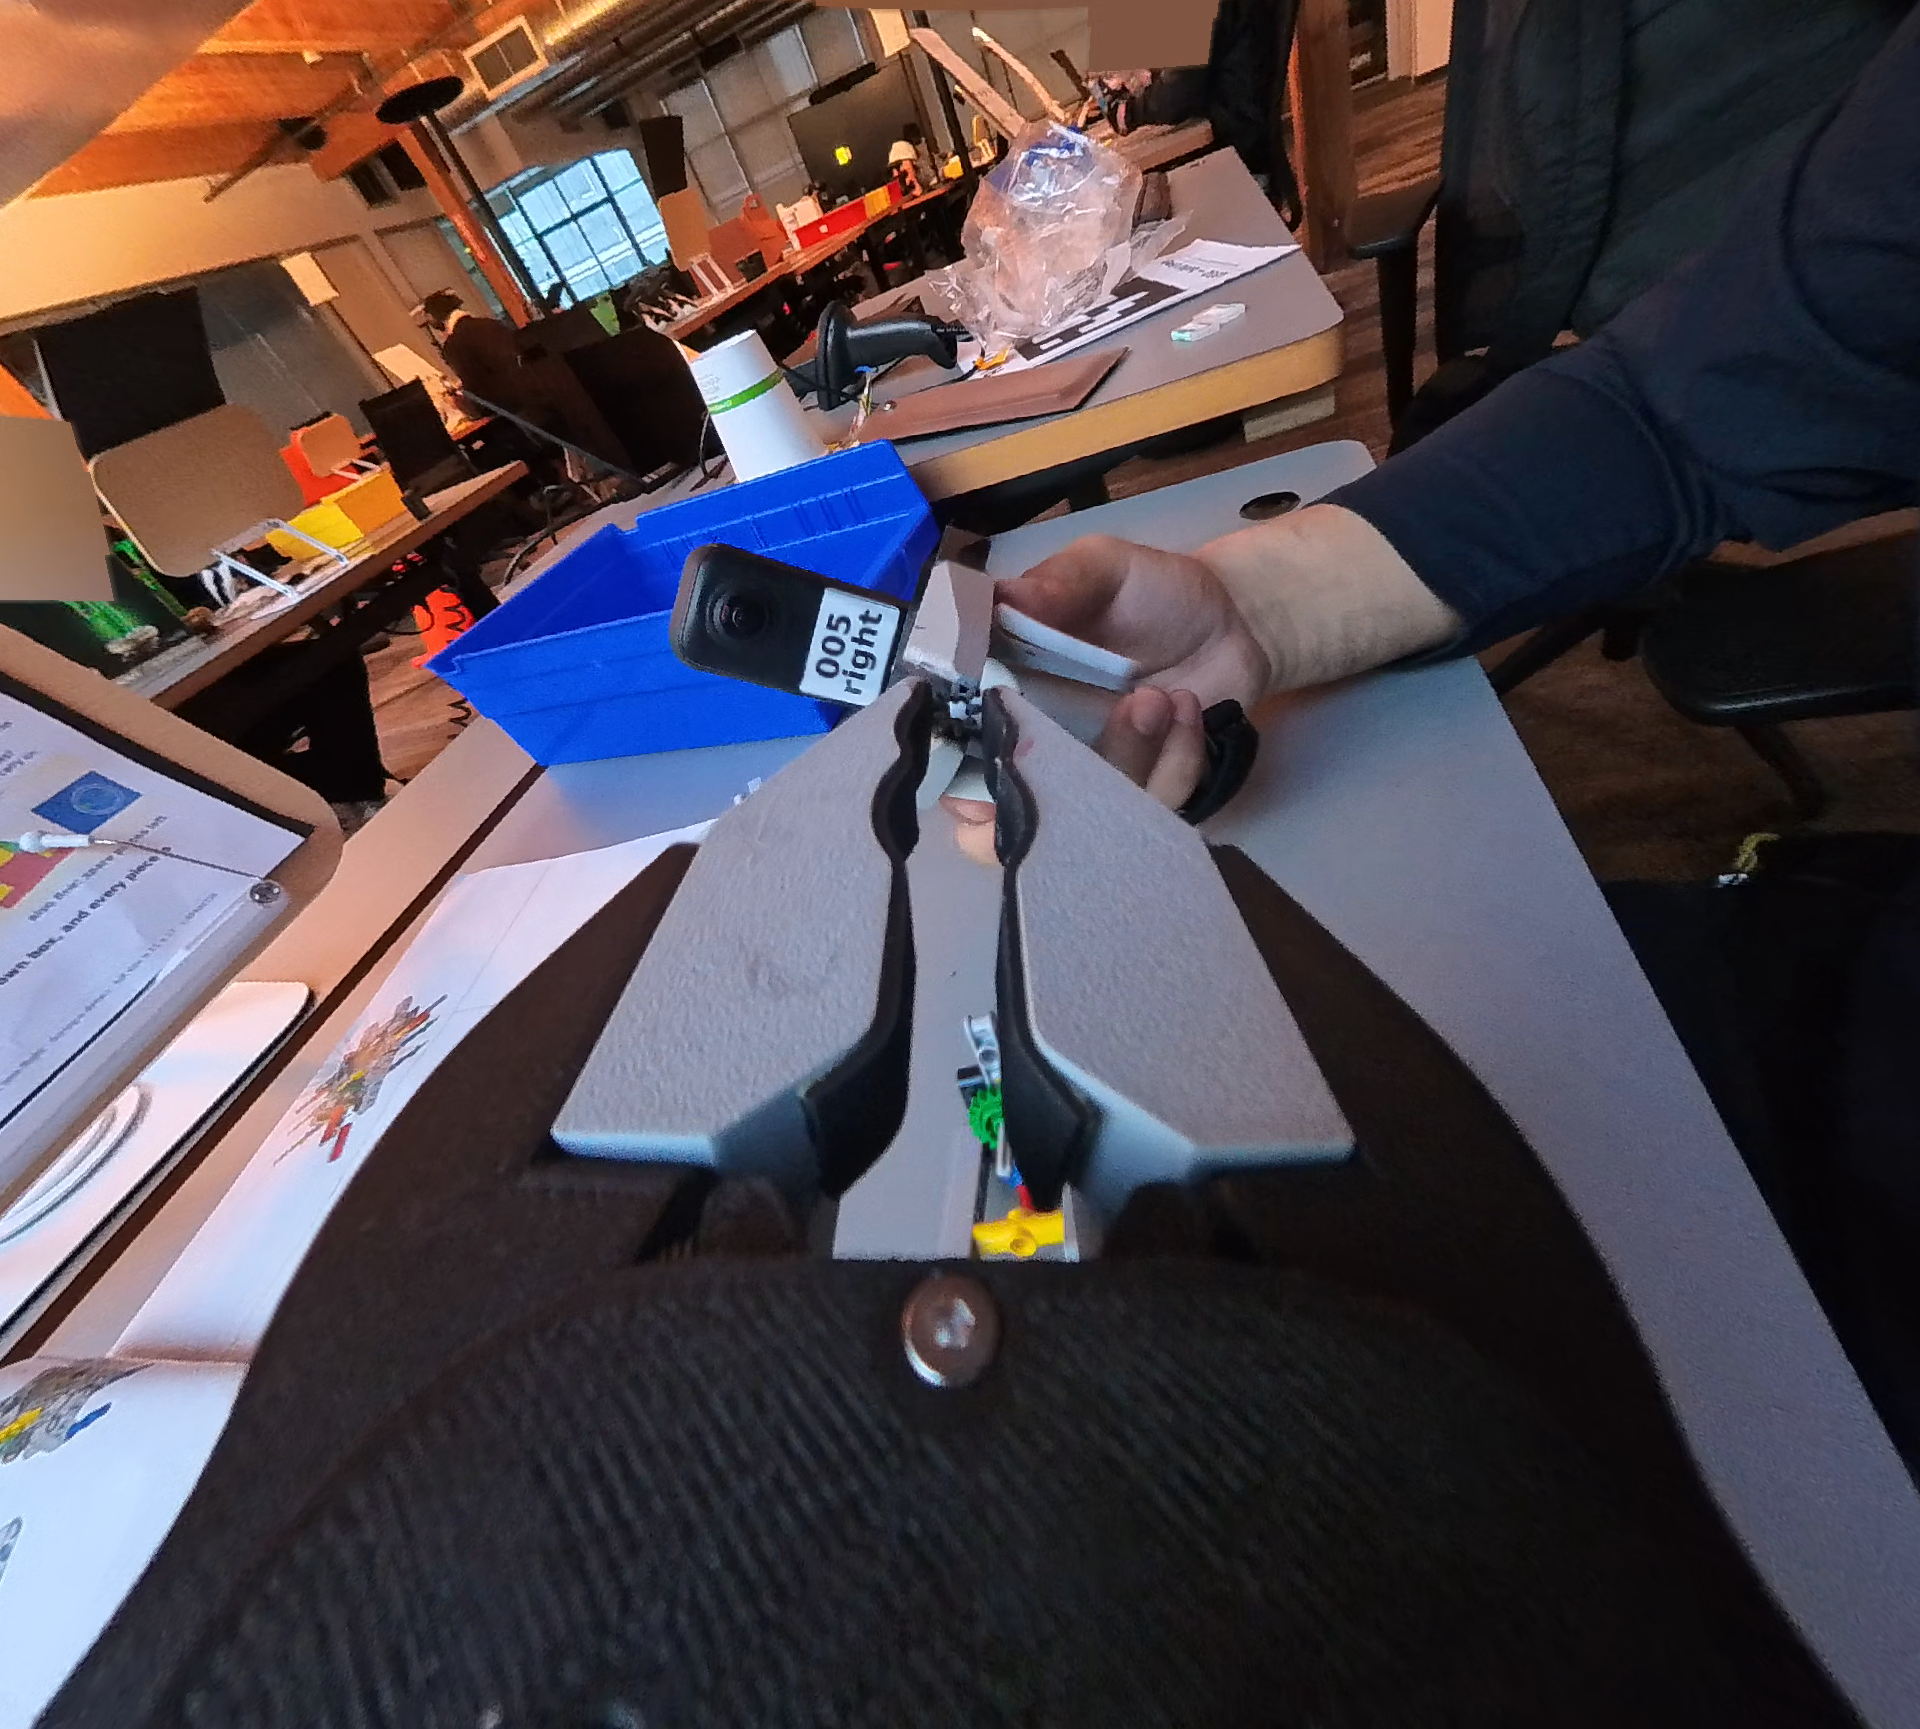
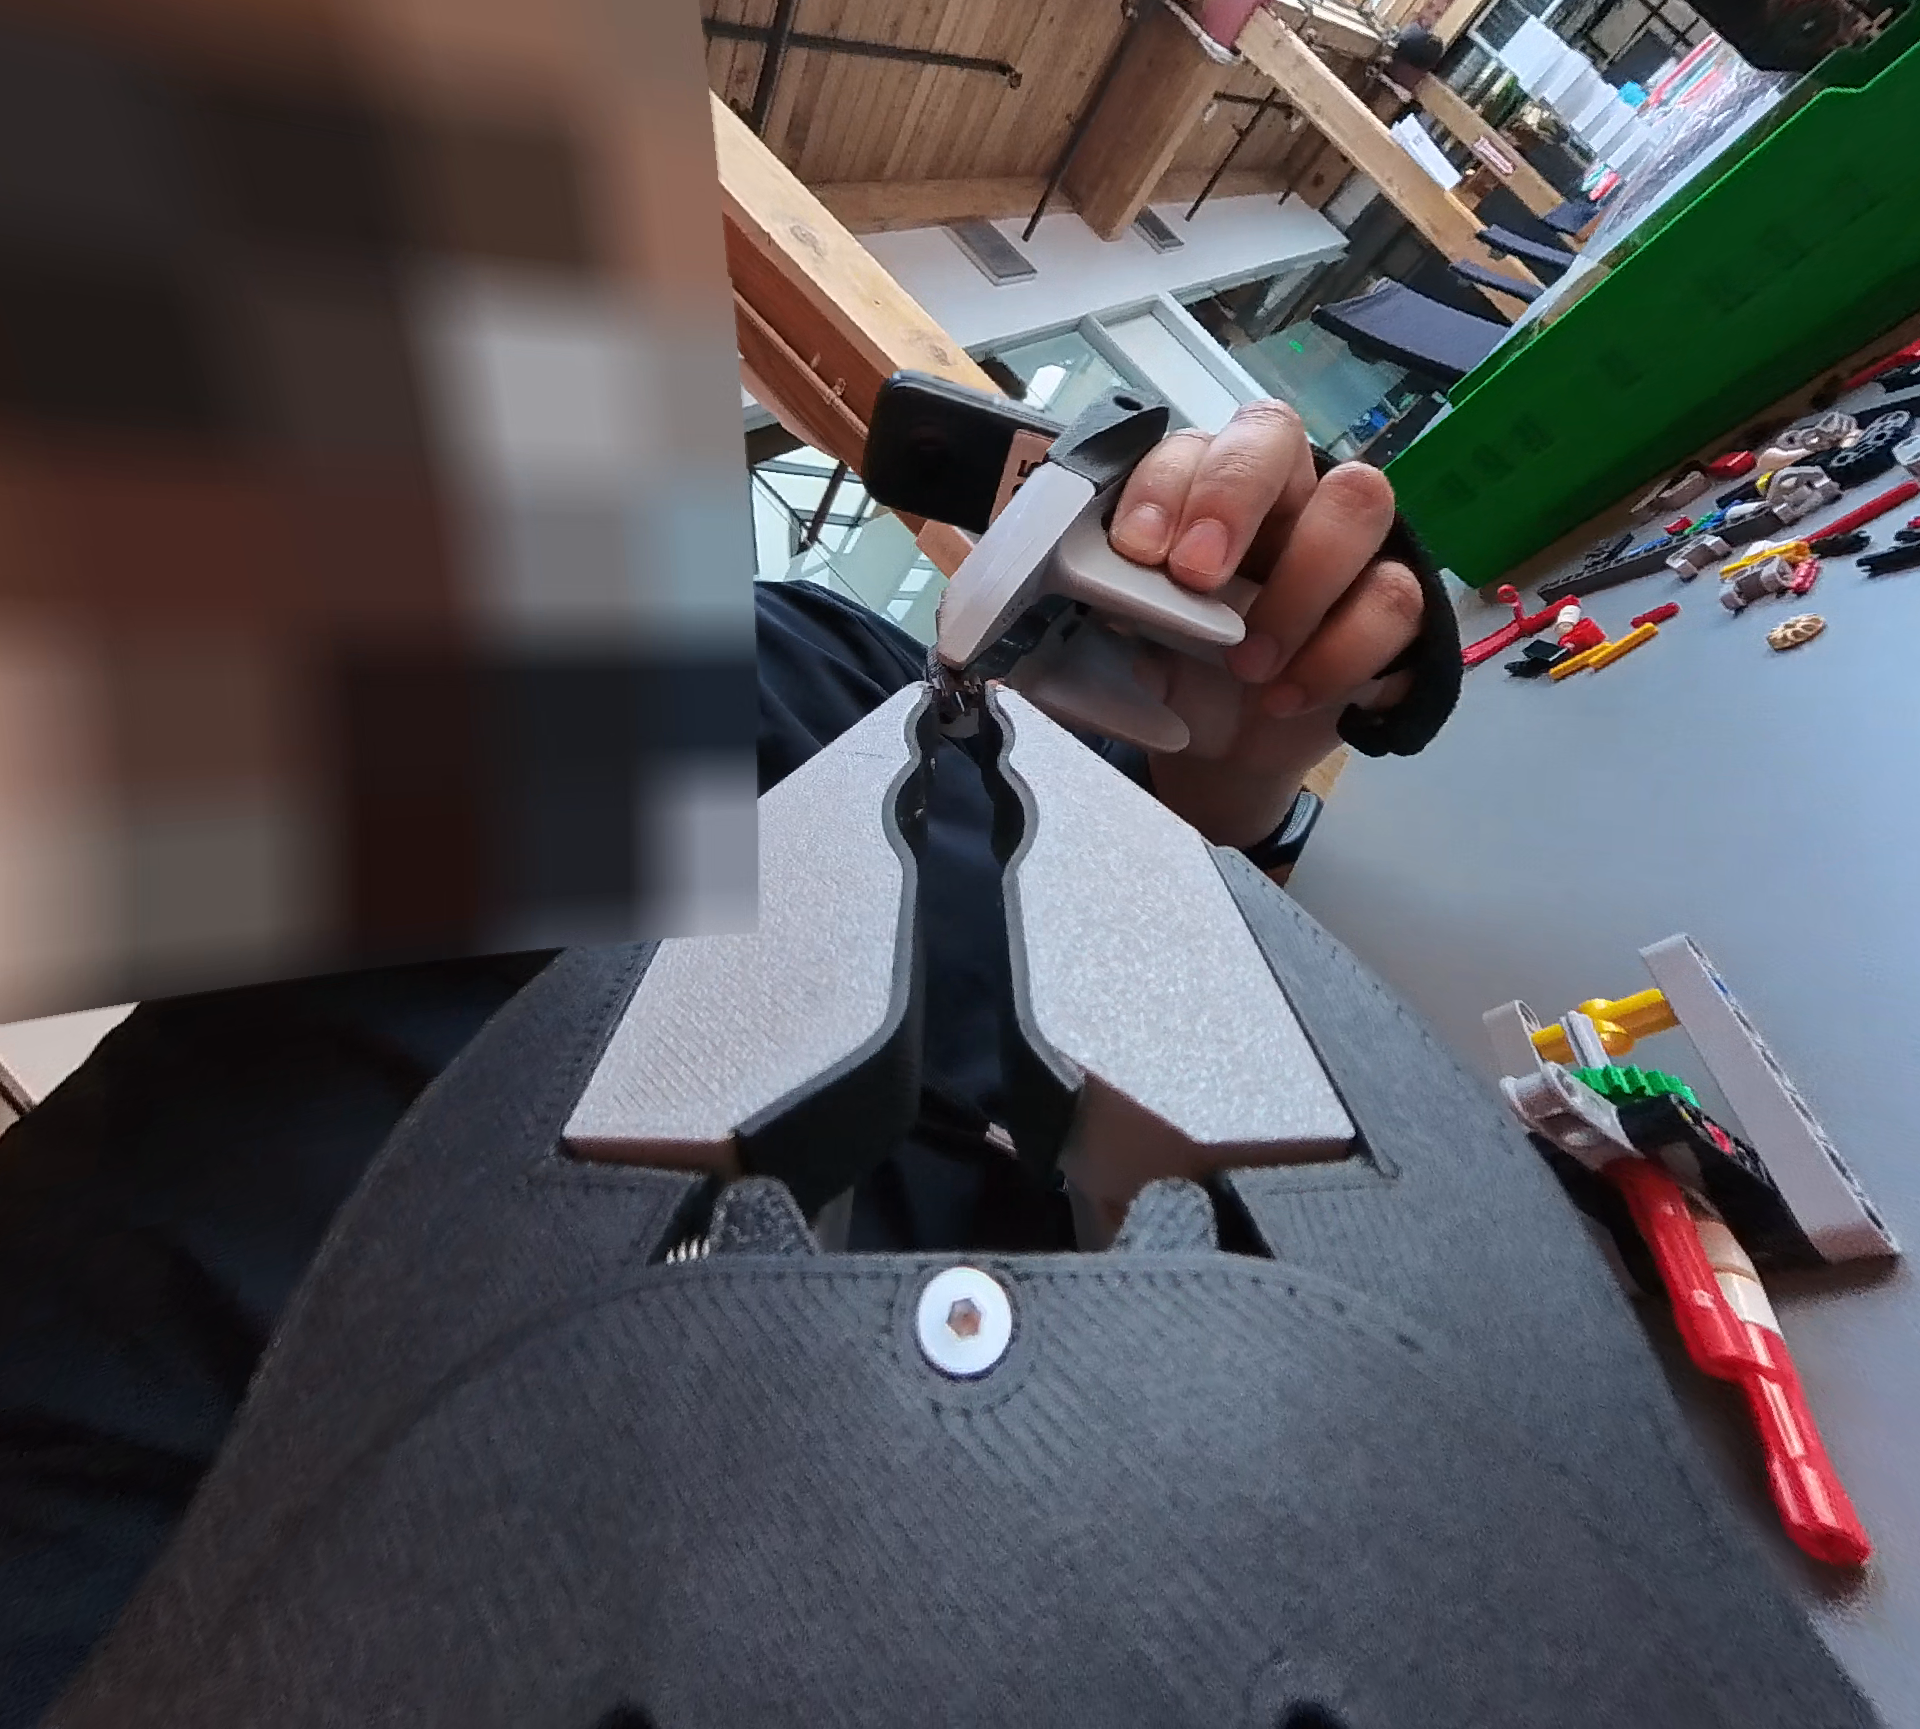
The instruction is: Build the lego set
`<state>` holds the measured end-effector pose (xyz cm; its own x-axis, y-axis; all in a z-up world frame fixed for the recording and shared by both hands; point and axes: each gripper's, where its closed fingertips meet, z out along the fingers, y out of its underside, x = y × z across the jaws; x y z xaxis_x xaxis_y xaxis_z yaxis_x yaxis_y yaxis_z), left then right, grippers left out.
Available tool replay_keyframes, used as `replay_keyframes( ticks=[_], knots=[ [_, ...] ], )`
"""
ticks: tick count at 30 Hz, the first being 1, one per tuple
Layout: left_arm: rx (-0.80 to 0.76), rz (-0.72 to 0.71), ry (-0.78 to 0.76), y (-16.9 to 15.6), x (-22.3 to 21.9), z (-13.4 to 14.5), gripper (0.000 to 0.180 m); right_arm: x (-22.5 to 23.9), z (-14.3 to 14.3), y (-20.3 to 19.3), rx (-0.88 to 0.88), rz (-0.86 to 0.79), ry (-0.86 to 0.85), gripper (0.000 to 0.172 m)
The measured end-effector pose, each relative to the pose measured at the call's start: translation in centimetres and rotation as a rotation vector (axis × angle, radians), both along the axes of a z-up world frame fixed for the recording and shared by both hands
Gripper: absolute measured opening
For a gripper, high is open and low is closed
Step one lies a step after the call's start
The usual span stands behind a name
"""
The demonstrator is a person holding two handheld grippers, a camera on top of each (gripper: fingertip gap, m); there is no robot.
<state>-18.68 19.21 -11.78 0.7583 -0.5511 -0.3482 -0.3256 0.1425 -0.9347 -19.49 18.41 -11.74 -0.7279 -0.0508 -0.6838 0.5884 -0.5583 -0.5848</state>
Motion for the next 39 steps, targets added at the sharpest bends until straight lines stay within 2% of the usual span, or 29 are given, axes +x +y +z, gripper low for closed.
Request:
replay_keyframes(
  ticks=[6, 10, 21, 27, 33, 39],
  knots=[
    [0.007, -0.021, -0.019, -0.3, 0.2, 0.2, 0.005, 0.3, 0.2, -0.4, -0.018, 0.033, 0.010, 0.004],
    [-0.007, -0.027, -0.050, -0.2, 0.3, 0.3, 0.006, 0.4, 0.3, -0.4, 0.024, 0.000, 0.047, 0.004],
    [-0.085, 0.037, -0.114, 0.3, -0.1, 1.0, 0.006, -0.1, 0.8, 0.4, 0.252, -0.269, 0.237, 0.004],
    [-0.069, 0.044, -0.038, 0.0, 0.2, 1.0, 0.006, 0.2, 1.0, 0.1, 0.298, -0.298, 0.298, 0.004],
    [-0.035, 0.086, 0.102, -0.1, -0.2, 0.6, 0.005, -0.1, 0.6, 0.0, 0.251, -0.258, 0.262, 0.004],
    [-0.019, 0.124, 0.119, 0.1, -0.4, 0.7, 0.005, -0.3, 0.8, 0.2, 0.191, -0.243, 0.242, 0.004]
  ],
)
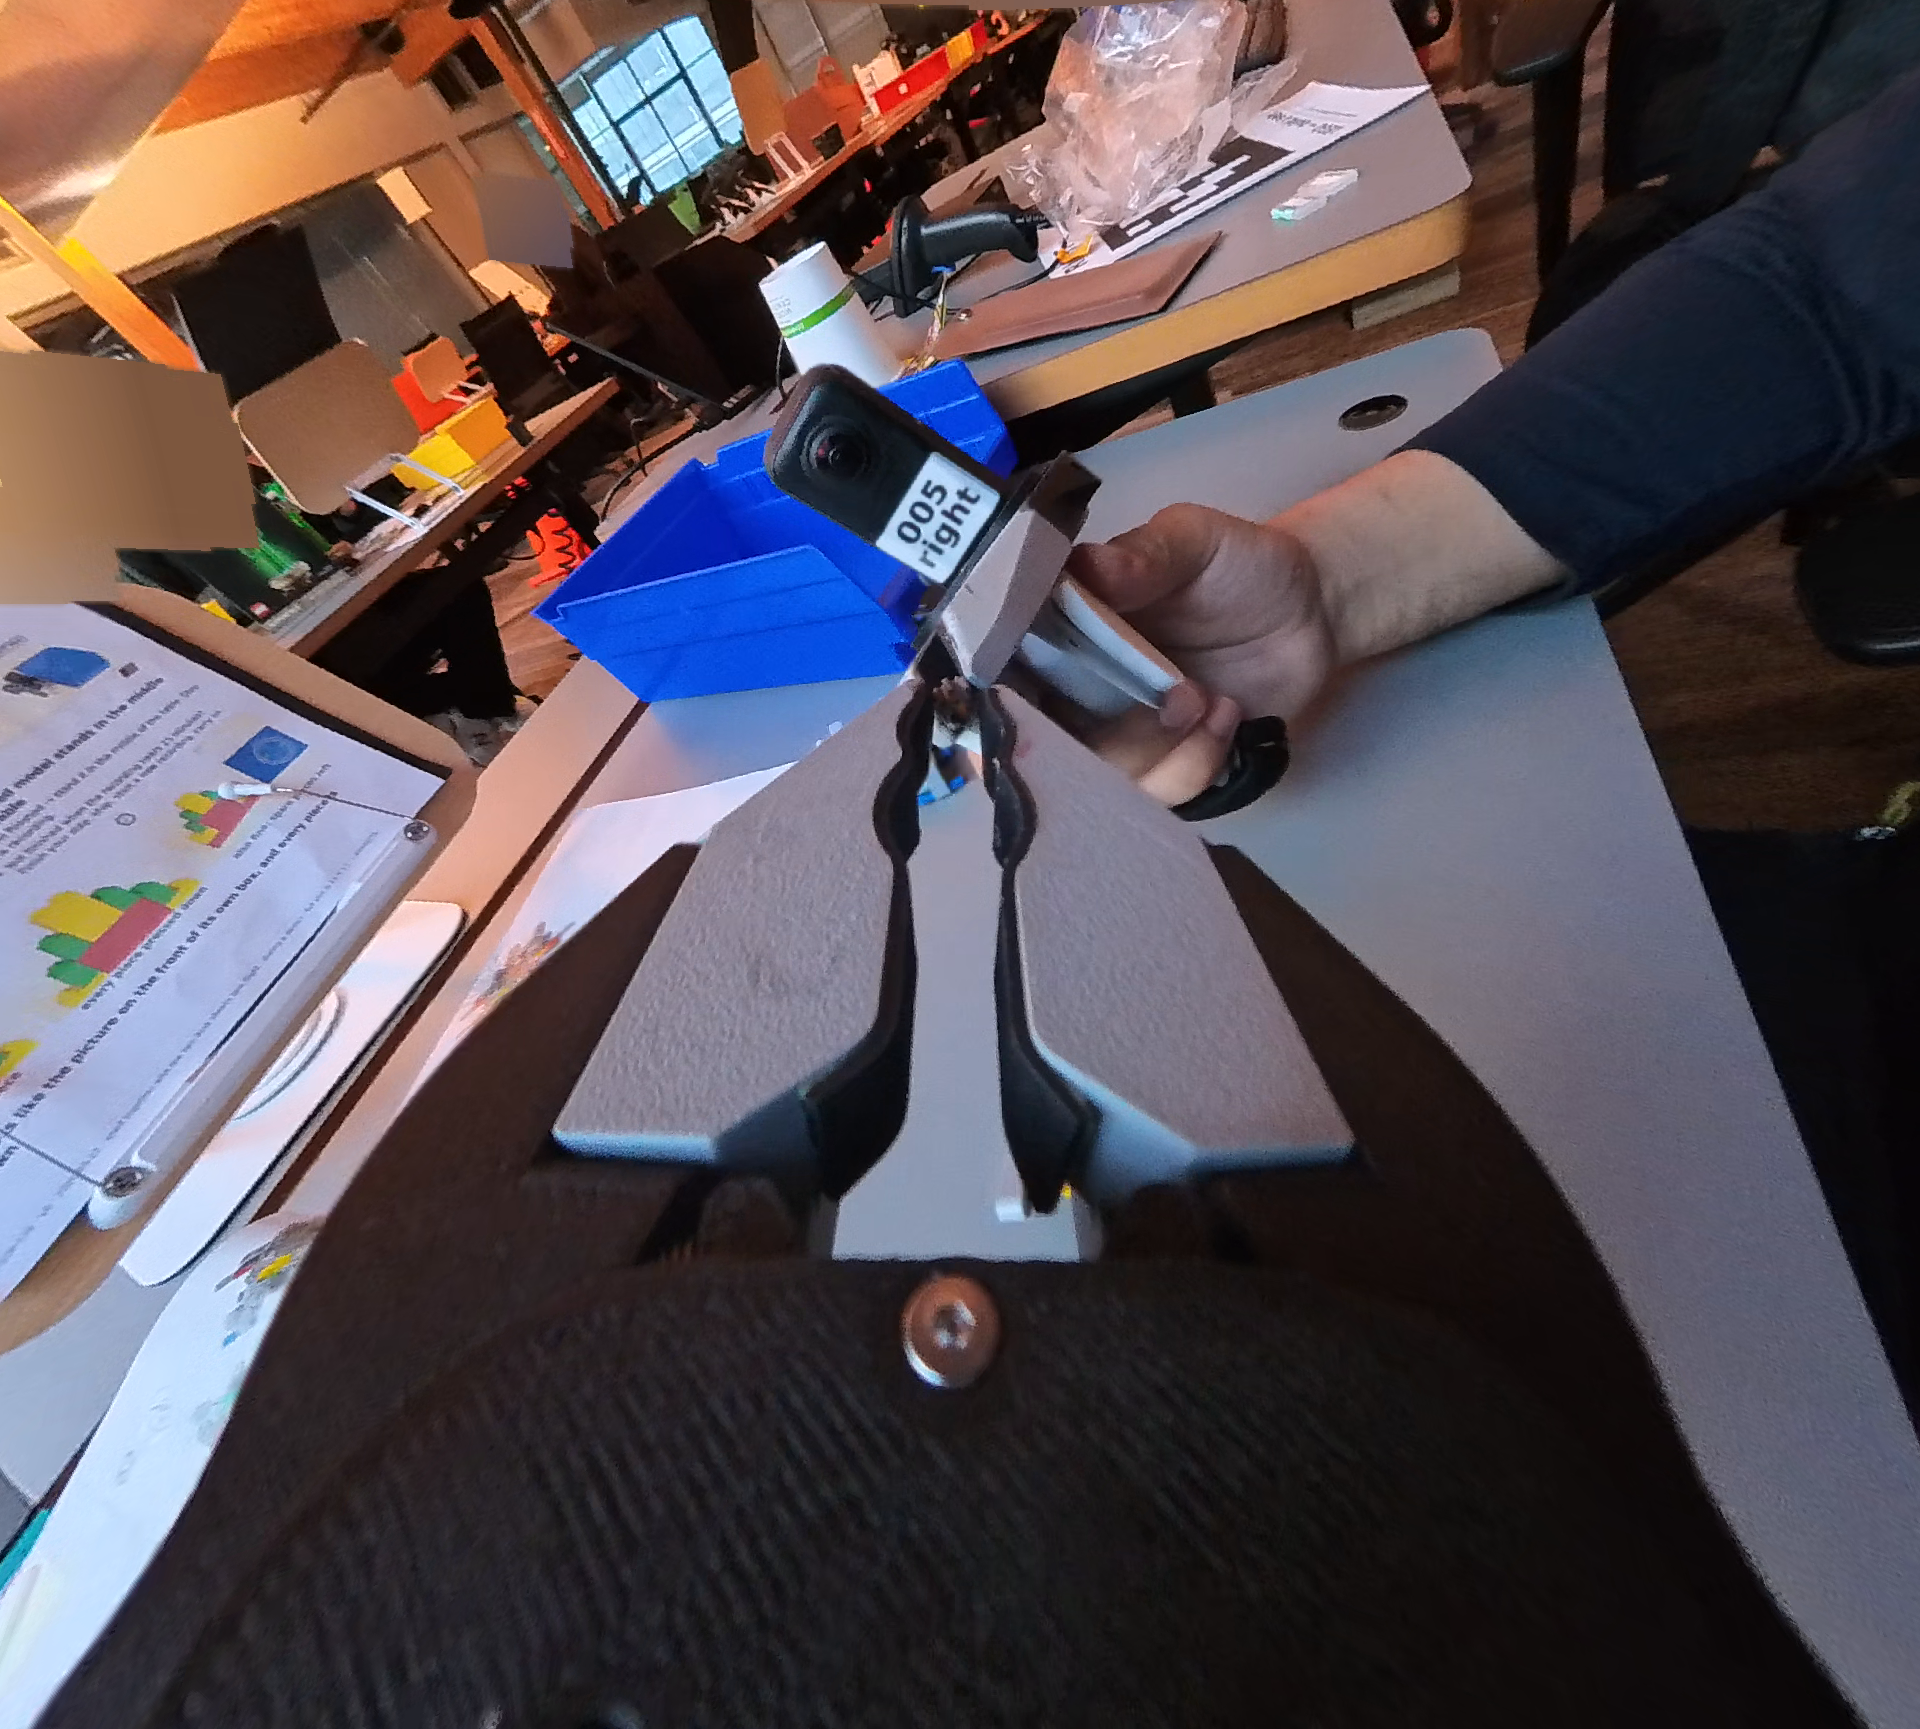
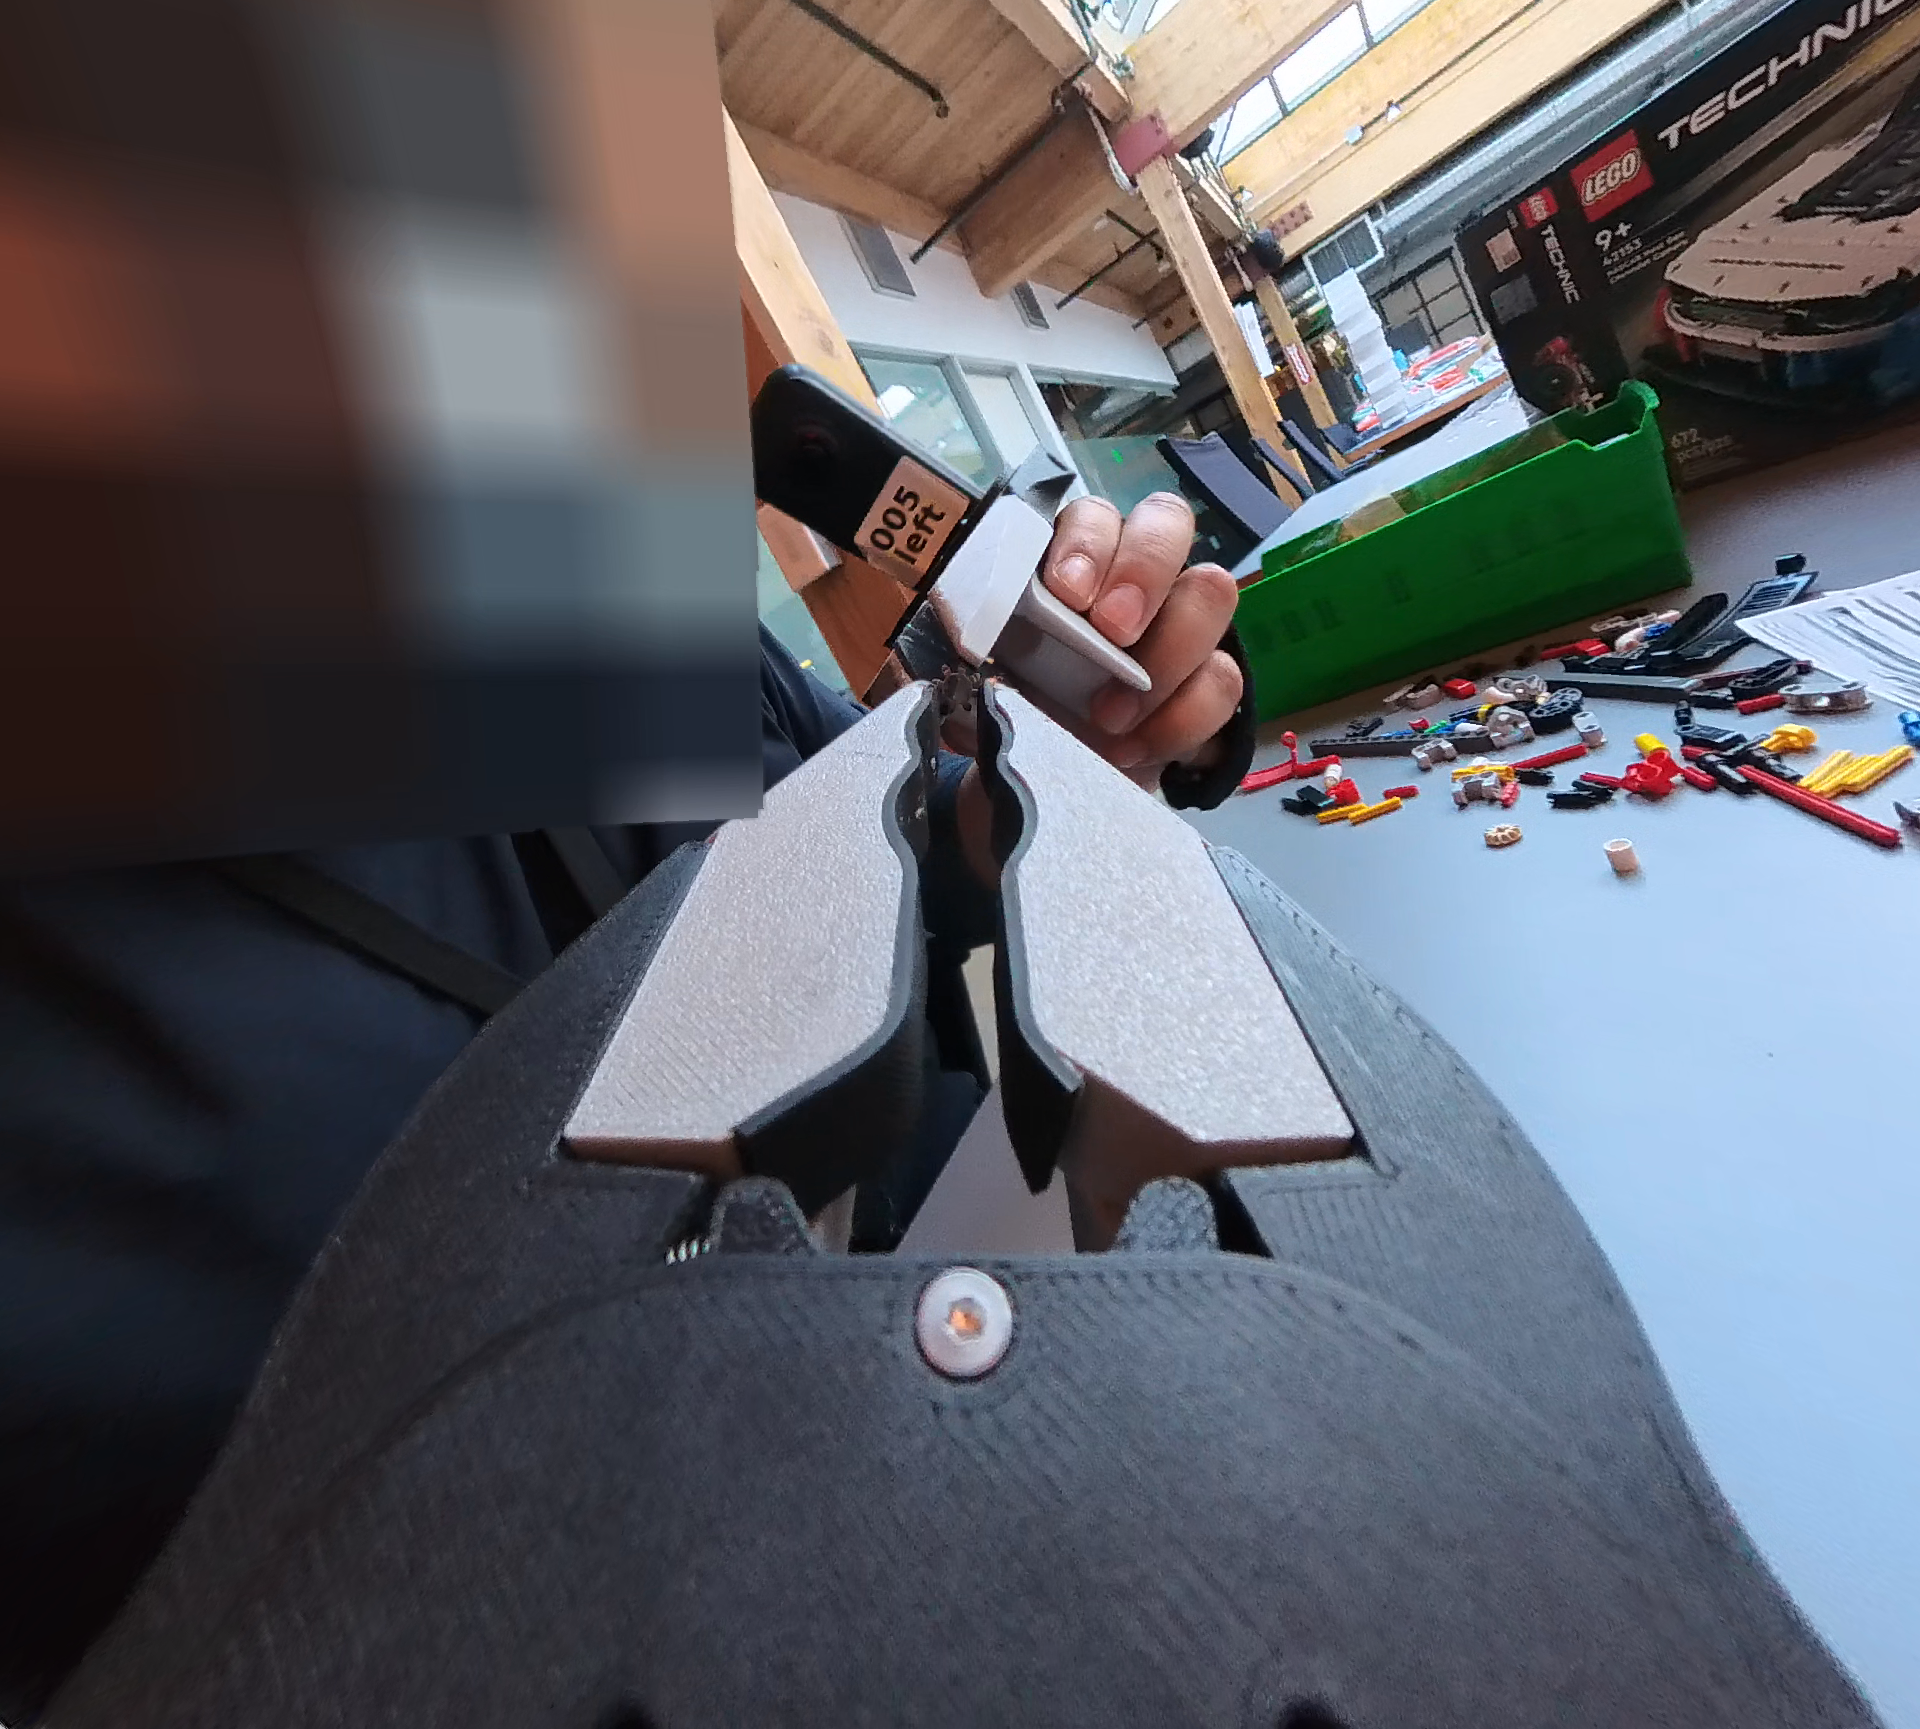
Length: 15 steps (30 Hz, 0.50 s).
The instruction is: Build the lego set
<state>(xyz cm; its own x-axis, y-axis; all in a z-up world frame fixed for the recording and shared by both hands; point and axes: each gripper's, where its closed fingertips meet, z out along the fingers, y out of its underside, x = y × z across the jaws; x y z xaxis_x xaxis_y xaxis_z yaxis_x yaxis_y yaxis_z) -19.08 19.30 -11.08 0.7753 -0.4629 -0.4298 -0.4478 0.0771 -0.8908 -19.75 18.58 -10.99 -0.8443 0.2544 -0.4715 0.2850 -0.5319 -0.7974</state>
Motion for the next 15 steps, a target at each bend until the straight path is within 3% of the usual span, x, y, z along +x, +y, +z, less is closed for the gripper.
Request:
replay_keyframes(
  ticks=[9, 15],
  knots=[
    [-0.050, -0.057, 0.171, 0.1, 0.1, -0.8, 0.004, -0.1, -0.5, 0.2, -0.074, 0.084, -0.090, 0.005],
    [-0.136, -0.118, 0.382, -0.1, -0.3, -2.3, 0.004, -0.5, -1.8, 0.0, -0.035, 0.102, -0.169, 0.004]
  ],
)
